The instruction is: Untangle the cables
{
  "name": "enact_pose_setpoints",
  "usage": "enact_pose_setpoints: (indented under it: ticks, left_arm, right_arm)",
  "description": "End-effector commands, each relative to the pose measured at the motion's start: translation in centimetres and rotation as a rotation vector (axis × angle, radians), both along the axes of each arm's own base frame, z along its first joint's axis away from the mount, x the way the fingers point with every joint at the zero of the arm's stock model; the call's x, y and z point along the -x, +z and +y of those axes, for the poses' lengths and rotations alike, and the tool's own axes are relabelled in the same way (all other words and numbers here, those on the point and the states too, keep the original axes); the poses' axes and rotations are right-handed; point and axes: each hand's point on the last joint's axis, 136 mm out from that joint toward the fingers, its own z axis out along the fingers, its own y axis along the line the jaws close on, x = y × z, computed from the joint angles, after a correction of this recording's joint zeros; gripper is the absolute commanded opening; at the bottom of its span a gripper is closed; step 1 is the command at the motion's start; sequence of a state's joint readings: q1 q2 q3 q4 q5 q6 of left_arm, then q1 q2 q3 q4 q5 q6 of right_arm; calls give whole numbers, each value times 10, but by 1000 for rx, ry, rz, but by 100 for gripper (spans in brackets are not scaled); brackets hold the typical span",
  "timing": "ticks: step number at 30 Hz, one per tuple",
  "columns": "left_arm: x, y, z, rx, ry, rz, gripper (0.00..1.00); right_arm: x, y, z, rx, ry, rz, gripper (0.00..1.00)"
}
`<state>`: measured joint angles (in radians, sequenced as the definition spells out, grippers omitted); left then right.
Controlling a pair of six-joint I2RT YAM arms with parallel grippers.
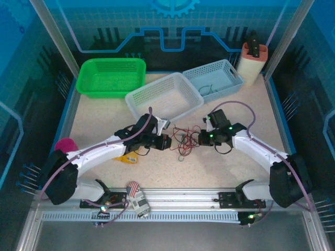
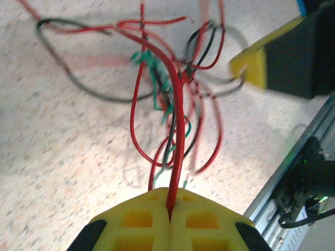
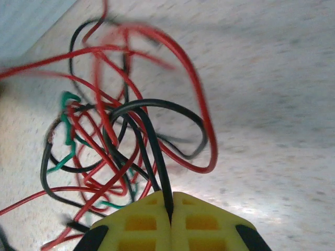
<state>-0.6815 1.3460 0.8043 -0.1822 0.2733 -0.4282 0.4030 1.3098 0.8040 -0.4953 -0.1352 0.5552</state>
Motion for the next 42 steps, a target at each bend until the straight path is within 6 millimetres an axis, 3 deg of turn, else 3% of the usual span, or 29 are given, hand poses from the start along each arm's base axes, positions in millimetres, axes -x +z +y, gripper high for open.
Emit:
enact_pose_setpoints:
  ticks: [1,8,20,28,34,35,36,38,39,40,42]
  left_arm:
    - [14,-16,20,-66,-15,28,0]
    - [32,-34,38,-121,-17,71,0]
    - [28,-25,54,-150,17,57,0]
    - [24,-11,62,-162,43,37,0]
    - [23,-7,63,-152,42,32,0]
    - [23,-6,61,-145,39,31,0]
    - [22,-6,61,-140,41,31,0]
    - [21,-5,58,-126,39,26,0]
    - [20,-4,56,-120,36,25,0]
    - [18,-4,54,-114,36,24,0]
    - [16,-5,52,-110,33,30,0]
  right_arm:
    - [4,-8,-25,7,-94,70,0]
    - [-15,-2,-56,-13,-246,62,0]
    - [-38,17,-129,34,-480,-11,0]
    - [-40,17,-150,80,-548,-27,0]
    - [-44,20,-148,54,-533,-44,0]
    - [-44,21,-146,43,-524,-49,2]
    - [-45,24,-142,25,-506,-63,14]
    - [-49,33,-127,-39,-432,-100,53]
    - [-49,37,-123,-49,-409,-112,65]
    - [-47,42,-118,-51,-384,-129,75]
    - [-43,53,-113,-39,-348,-157,83]
